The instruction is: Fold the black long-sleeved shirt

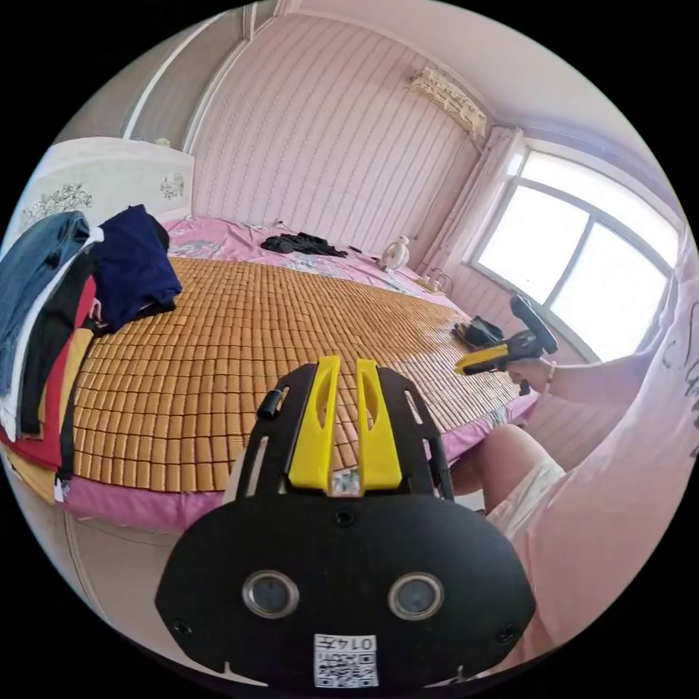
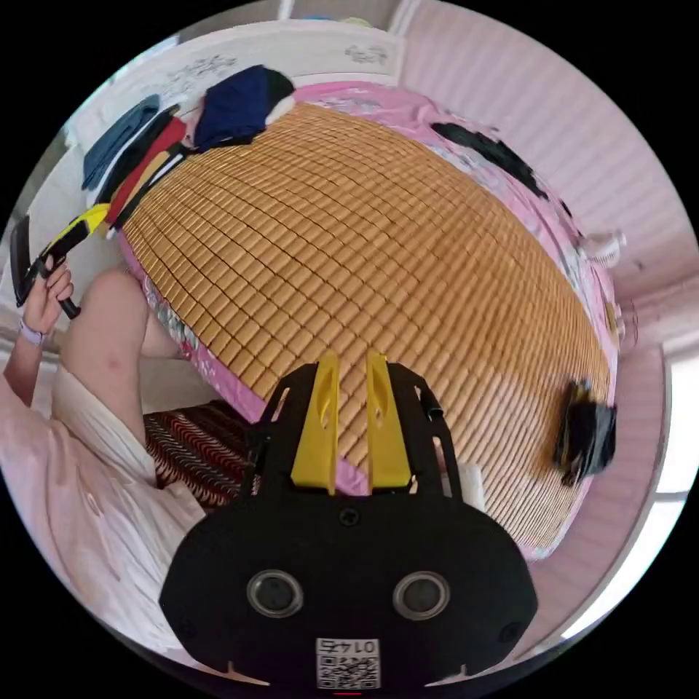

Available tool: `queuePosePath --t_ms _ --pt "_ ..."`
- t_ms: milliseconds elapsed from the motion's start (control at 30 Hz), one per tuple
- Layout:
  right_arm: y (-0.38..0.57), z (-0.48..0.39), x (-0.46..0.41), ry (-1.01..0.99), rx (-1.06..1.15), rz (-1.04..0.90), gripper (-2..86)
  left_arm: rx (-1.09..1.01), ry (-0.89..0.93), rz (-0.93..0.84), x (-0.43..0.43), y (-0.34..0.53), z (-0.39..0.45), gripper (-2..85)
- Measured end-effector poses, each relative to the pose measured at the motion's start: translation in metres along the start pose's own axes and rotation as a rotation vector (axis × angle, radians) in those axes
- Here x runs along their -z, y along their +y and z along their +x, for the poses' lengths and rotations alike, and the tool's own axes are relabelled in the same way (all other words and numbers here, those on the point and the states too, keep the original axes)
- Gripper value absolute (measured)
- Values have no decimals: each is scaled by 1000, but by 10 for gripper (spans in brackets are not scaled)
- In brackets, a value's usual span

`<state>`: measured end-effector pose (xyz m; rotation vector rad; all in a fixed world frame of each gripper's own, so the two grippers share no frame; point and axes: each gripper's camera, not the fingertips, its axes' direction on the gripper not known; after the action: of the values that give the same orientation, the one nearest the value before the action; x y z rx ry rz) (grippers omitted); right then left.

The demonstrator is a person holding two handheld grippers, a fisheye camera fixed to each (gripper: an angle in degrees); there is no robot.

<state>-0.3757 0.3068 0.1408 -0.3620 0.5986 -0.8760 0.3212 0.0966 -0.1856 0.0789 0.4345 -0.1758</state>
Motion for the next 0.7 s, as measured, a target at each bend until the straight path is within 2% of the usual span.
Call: queuePosePath --t_ms 133,200,267,333,400,500,600,700 --pt "146 70 51 150 -419 140 6 -105 114 -80 -57 -19 65 62" --pt "187 90 62 161 -507 184 2 -144 154 -108 -82 -31 94 69" --pt "220 104 72 147 -542 232 1 -225 187 -132 -112 -46 136 75" --pt "259 112 91 189 -574 400 0 -288 200 -163 -137 -58 168 78" --pt "279 121 95 217 -605 467 0 -347 218 -191 -161 -70 199 81" --pt "296 149 87 186 -640 476 2 -460 257 -215 -202 -89 253 86" --pt "301 189 81 144 -669 486 10 -610 258 -168 -243 -107 309 87" --pt "298 235 81 181 -672 525 32 -706 280 -192 -300 -127 361 88"
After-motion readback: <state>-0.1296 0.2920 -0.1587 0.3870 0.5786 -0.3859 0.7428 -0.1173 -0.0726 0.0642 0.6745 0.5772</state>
